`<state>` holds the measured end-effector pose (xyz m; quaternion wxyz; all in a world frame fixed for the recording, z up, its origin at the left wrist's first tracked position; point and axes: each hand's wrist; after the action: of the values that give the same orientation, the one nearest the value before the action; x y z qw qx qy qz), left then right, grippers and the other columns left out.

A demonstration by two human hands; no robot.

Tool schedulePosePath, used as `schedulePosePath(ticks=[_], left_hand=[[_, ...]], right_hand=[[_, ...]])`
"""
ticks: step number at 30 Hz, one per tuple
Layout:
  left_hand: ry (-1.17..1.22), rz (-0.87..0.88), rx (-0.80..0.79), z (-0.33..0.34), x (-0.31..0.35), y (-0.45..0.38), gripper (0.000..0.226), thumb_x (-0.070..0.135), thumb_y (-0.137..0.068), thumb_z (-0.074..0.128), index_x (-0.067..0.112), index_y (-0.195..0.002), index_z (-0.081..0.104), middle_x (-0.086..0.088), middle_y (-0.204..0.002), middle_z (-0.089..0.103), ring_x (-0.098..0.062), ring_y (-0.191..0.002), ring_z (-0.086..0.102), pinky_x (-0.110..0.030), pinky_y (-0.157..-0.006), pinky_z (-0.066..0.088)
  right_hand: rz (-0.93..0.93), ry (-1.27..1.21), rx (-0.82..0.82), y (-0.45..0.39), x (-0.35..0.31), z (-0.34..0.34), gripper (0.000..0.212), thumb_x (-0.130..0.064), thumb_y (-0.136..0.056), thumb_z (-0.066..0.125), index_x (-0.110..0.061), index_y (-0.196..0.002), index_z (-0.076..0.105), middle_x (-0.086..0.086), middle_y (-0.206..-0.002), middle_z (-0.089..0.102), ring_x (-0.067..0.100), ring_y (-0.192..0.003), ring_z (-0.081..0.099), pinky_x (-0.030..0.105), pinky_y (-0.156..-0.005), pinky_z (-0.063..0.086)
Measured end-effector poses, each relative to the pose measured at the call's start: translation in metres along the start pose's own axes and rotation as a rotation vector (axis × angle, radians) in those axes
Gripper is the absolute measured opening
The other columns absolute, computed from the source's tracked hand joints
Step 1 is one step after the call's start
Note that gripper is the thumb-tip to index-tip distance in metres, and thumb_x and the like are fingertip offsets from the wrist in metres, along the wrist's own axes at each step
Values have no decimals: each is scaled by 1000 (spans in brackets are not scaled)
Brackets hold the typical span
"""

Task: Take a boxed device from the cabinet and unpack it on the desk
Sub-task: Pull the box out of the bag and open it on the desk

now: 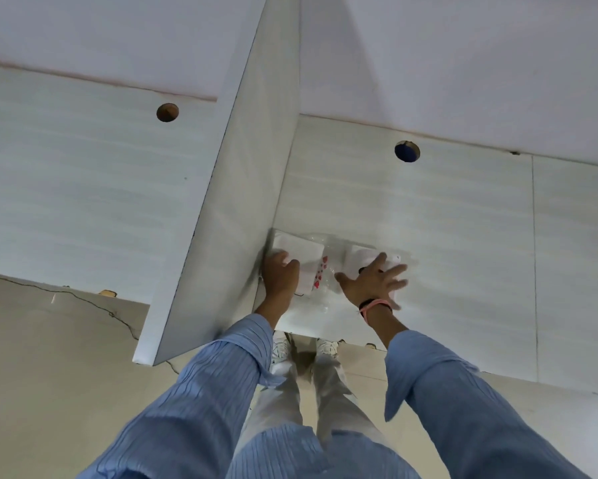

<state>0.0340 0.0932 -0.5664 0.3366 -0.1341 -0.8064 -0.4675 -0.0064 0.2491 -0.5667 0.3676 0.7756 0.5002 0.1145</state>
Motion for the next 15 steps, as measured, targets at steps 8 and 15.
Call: schedulePosePath(ticks=[8, 15], left_hand=[[54, 126, -154, 10, 8, 25, 27, 19, -88, 65, 14, -114, 71, -3, -103, 72, -20, -93, 66, -31, -85, 51], [237, -104, -637, 32, 20, 39, 40, 52, -72, 74, 26, -103, 71, -10, -120, 65, -28, -116, 61, -46, -108, 46]], right_hand=[[-69, -566, -37, -7, 30, -33, 99, -46, -64, 85, -35, -142, 24, 15, -142, 38, 40, -120, 51, 56, -92, 55], [-209, -1040, -473, 16, 66, -72, 83, -34, -68, 81, -38, -139, 39, 7, -135, 54, 37, -117, 58, 59, -88, 59]])
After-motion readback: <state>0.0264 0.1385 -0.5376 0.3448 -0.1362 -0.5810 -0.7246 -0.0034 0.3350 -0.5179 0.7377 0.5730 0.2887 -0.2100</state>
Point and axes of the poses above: each hand's wrist, its own y-axis away from the middle knuckle, its own z-axis out of the palm, x = y × z
